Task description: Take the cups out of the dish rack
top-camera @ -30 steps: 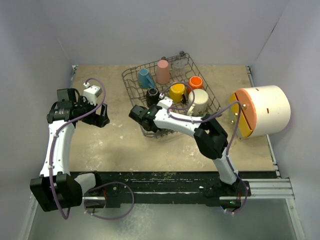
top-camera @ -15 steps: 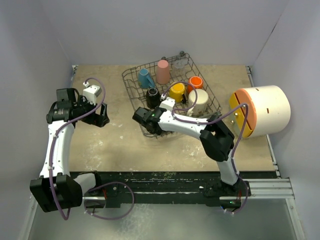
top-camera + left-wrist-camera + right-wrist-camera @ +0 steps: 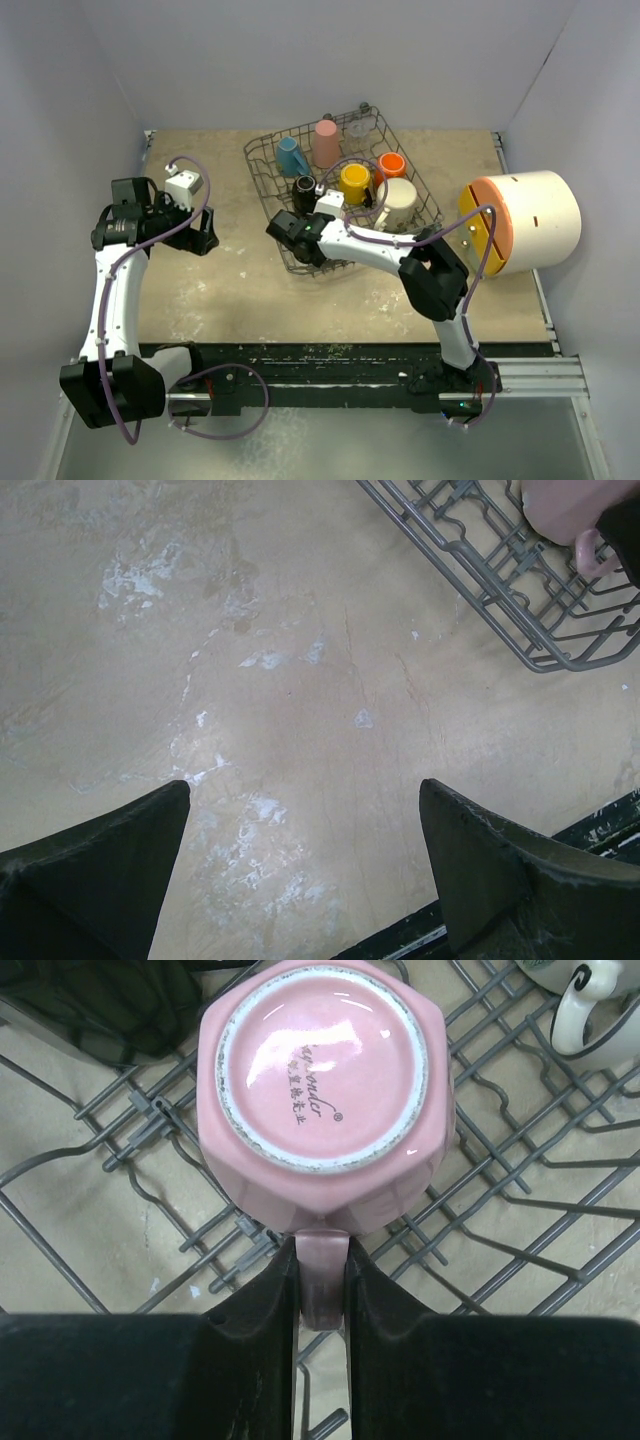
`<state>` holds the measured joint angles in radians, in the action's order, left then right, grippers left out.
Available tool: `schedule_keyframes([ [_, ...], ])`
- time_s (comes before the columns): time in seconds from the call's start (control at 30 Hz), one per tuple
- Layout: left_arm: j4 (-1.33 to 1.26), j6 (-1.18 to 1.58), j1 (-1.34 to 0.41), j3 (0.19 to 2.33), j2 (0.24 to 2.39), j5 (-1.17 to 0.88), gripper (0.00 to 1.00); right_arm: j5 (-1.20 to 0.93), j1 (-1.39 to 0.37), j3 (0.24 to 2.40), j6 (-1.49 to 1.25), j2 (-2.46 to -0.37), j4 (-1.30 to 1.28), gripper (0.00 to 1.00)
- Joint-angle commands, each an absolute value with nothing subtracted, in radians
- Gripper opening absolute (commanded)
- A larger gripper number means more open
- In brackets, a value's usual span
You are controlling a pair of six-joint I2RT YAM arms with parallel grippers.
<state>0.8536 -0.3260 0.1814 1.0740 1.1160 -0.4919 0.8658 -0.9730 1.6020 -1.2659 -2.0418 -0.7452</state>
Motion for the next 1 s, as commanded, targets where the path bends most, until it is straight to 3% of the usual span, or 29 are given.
schedule_keyframes([
  [0.0, 0.841, -0.345, 0.188, 1.107, 1.089, -0.529, 0.99, 0.928, -0.949, 1.624, -1.162, -1.972, -0.688, 0.0],
  [0.43, 0.801, -0.493, 0.188, 1.025, 0.995, -0.694, 0.99, 0.818, -0.954, 1.574, -0.878, -1.684, -0.41, 0.0],
  [0.77, 0.857, -0.804, 0.188, 0.98, 0.875, -0.93, 1.0, 0.236, -0.954, 1.483, -0.852, -1.486, -0.223, 0.0],
  [0.97, 0.787, -0.82, 0.188, 1.011, 0.8, -1.063, 0.99, 0.002, -0.945, 1.409, -0.945, -1.399, -0.102, 0.0],
])
